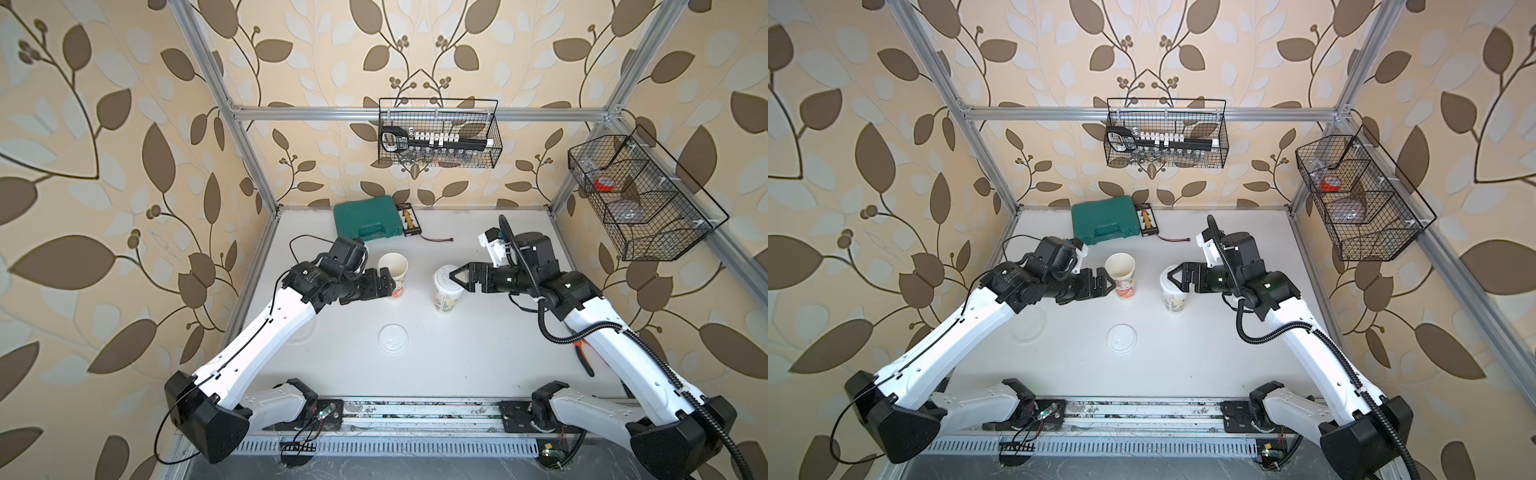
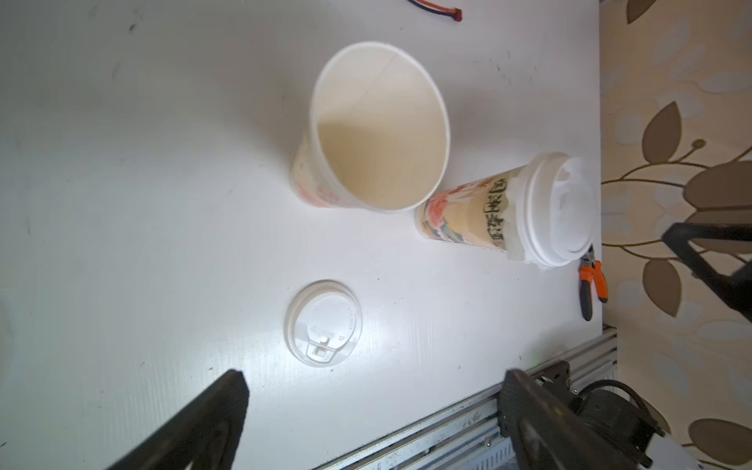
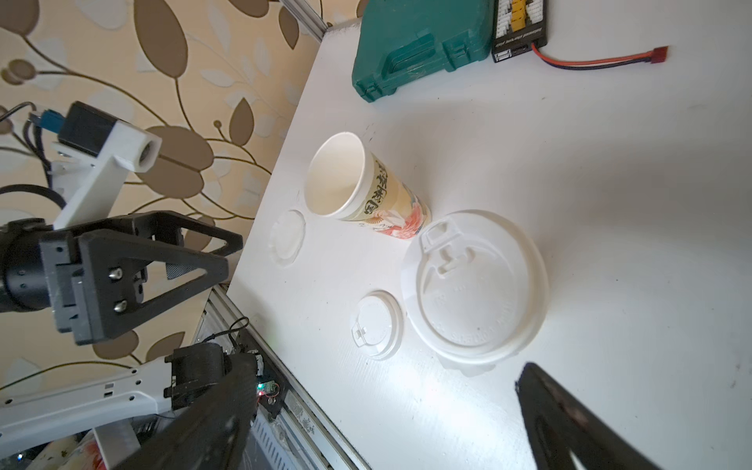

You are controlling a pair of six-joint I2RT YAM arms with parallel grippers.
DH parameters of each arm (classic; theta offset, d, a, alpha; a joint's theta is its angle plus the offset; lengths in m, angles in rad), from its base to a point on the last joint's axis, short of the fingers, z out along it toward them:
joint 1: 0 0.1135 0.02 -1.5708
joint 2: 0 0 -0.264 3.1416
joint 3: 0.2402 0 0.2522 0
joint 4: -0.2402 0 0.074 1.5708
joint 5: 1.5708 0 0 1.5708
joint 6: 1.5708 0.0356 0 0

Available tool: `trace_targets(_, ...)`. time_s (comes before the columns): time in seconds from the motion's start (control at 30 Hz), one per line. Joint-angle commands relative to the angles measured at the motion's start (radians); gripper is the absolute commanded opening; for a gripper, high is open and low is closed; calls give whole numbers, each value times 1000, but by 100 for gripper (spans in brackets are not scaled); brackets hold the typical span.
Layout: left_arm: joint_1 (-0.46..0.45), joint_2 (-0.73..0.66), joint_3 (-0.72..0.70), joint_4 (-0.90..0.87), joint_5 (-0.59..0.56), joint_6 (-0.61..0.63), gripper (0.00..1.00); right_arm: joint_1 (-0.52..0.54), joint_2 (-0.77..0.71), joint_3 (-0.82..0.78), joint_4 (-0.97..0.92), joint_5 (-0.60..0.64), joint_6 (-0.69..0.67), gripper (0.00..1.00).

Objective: Put the leak-proof paper on the milk tea cups
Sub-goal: Secure the cup lid on the cup, then move the leak-proof paper to the center of the board.

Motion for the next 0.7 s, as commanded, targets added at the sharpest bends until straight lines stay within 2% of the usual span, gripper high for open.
trace_targets(0.0,15,-91,-77,-38,-109,-49,99,52,-35,-37,3,55,7,100)
trace_targets(0.13,67,-173,-177,-66,-159,-115,97,132,-63,-87,53,82,48,100)
trace_targets(0.3,201,-199,-264,-74,-161,-161,92,199,-82,-139,140,89,87,100)
trace_targets(0.4,348,-184,-291,-43,-120,-155,85,206,-87,-155,175,86,91,100)
trace_targets(0.47,468,-163,-317,10,-54,-155,83,206,-89,-155,185,82,80,100)
trace_targets(0.57,616,-111,-363,94,36,-177,72,206,-95,-161,199,87,62,100)
trace_targets(0.67,711,-52,-398,172,99,-216,70,206,-99,-164,208,96,46,100)
